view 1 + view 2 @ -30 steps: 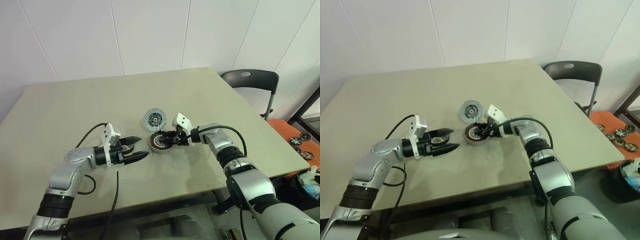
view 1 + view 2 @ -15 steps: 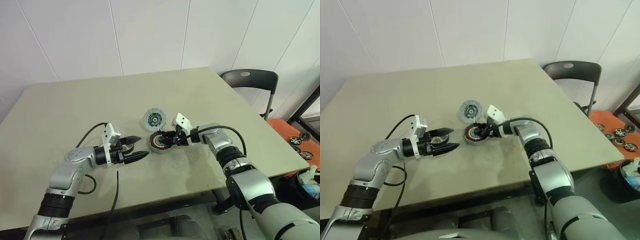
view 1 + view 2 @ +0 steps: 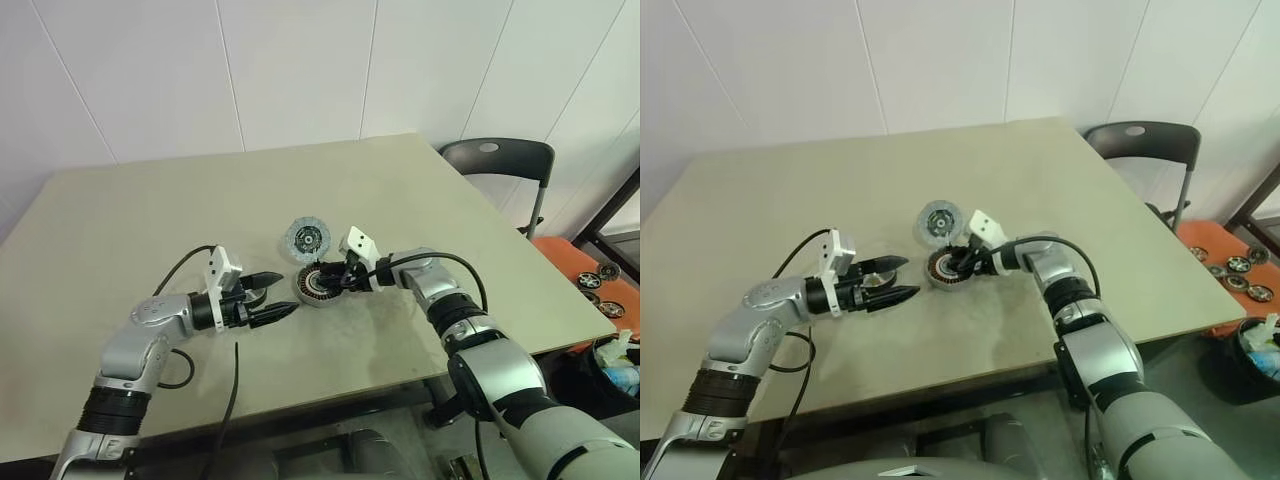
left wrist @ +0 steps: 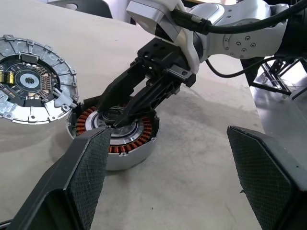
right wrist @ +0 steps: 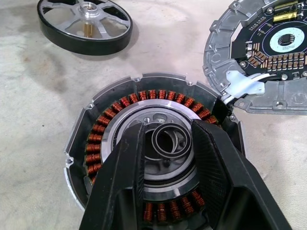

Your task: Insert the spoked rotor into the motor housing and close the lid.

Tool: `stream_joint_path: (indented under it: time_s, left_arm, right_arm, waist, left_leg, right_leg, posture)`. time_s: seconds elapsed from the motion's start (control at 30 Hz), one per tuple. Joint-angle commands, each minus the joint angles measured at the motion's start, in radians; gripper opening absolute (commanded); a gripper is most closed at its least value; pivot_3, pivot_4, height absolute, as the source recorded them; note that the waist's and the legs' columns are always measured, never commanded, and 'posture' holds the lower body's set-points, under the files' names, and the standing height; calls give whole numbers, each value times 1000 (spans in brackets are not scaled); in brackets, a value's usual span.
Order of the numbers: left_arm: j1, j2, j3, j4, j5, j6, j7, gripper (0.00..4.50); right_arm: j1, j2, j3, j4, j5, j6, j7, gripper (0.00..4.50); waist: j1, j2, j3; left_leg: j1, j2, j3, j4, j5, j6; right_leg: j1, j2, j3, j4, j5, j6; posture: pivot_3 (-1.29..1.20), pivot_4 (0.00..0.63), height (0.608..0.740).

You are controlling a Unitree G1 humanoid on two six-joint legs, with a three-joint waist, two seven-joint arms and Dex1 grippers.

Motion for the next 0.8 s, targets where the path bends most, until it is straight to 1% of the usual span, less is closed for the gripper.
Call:
stream_joint_path:
  time_s: [0.03,0.27,0.37,0.43,0.57,0.8]
  left_arm:
    - [-14,0,8,-5,1,-23,-1,4116]
    - [-21,-5,5,3,9,-30,4,4116]
    - [-24,-6,5,7,11,-33,4,4116]
    - [-25,-6,5,9,12,-33,3,4116]
    - [-27,-7,4,13,13,-35,3,4116]
    - [-28,-9,8,19,20,-40,2,4116]
  right_arm:
    - [-16,4,5,13,-15,6,-16,1600]
    - [-8,3,10,-5,-9,24,12,1600]
    - [-2,2,14,-22,-3,47,45,1600]
    - [2,1,14,-38,5,69,68,1600]
    - [5,3,6,-100,42,177,137,1600]
    - [5,7,5,-122,40,203,116,1600]
  waist:
    - [0,0,0]
    - [0,0,0]
    - [0,0,0]
    - [0,0,0]
    - [0,0,0]
    - [0,0,0]
  left_leg:
    - [0,0,0,0,0,0]
    - [0,0,0,0,0,0]
    - [0,0,0,0,0,0]
    - [0,0,0,0,0,0]
    - [0,0,0,-1,0,0]
    - [0,0,-1,-2,0,0]
  right_leg:
    - [0,0,0,0,0,0]
    - [0,0,0,0,0,0]
    - [0,0,0,0,0,0]
    - [0,0,0,0,0,0]
    - [0,0,0,0,0,0]
    - [-1,0,0,0,0,0]
  posture:
    - [0,0,740]
    - [0,0,740]
    - [0,0,740]
    - [0,0,740]
    - [0,0,740]
    - [0,0,740]
